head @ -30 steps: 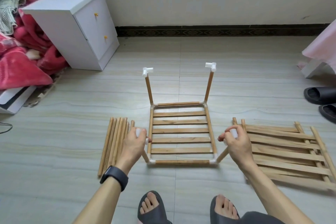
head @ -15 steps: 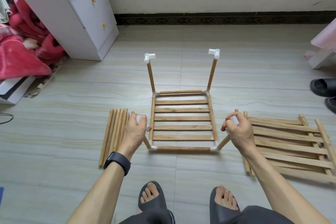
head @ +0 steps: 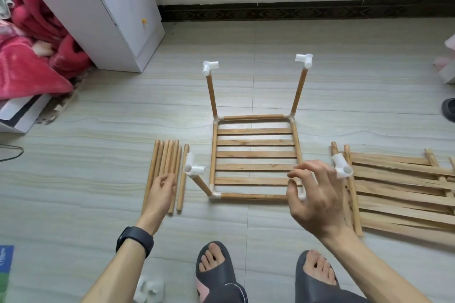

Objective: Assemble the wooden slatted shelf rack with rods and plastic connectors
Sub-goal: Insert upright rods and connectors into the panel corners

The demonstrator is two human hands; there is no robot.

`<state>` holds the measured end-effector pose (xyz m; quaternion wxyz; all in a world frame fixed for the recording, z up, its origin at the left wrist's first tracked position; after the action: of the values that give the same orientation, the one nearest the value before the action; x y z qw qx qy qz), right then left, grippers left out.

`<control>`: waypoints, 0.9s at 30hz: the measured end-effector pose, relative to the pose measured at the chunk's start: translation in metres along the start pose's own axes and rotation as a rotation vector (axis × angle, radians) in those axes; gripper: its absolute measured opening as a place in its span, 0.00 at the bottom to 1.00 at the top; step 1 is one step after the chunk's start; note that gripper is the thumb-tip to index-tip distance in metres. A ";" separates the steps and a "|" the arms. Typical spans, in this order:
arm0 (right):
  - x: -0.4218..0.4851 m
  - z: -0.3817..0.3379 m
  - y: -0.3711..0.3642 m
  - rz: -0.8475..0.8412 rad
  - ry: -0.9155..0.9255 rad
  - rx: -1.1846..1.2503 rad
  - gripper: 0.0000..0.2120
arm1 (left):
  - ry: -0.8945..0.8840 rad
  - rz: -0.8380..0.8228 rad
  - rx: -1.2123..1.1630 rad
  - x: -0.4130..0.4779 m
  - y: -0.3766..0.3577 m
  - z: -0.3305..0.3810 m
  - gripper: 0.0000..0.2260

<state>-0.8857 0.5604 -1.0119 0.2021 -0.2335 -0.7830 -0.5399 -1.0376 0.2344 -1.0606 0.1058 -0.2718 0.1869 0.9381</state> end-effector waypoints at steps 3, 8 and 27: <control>-0.007 -0.009 -0.053 -0.322 -0.029 0.048 0.10 | 0.091 0.046 0.345 0.006 0.007 -0.040 0.20; -0.036 0.001 -0.145 -1.175 -0.156 -0.209 0.27 | 0.231 0.053 0.629 0.013 0.013 -0.081 0.22; -0.049 0.049 -0.201 -1.321 -0.172 -0.221 0.20 | 0.410 0.267 0.635 0.094 0.049 -0.123 0.18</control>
<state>-0.9662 0.5373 -1.2075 -0.2586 0.2327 -0.7151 -0.6063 -1.0728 0.1484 -1.1944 0.0221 -0.3807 0.5184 0.7654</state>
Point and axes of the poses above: each hand's wrist, its own x-axis towards the middle knuckle, its own y-axis out of the back of the hand, z = x × y, the point moved 2 cm from there along x, towards the middle knuckle, and after that the axes turned 9 degrees about -z, right-handed, at the moved point
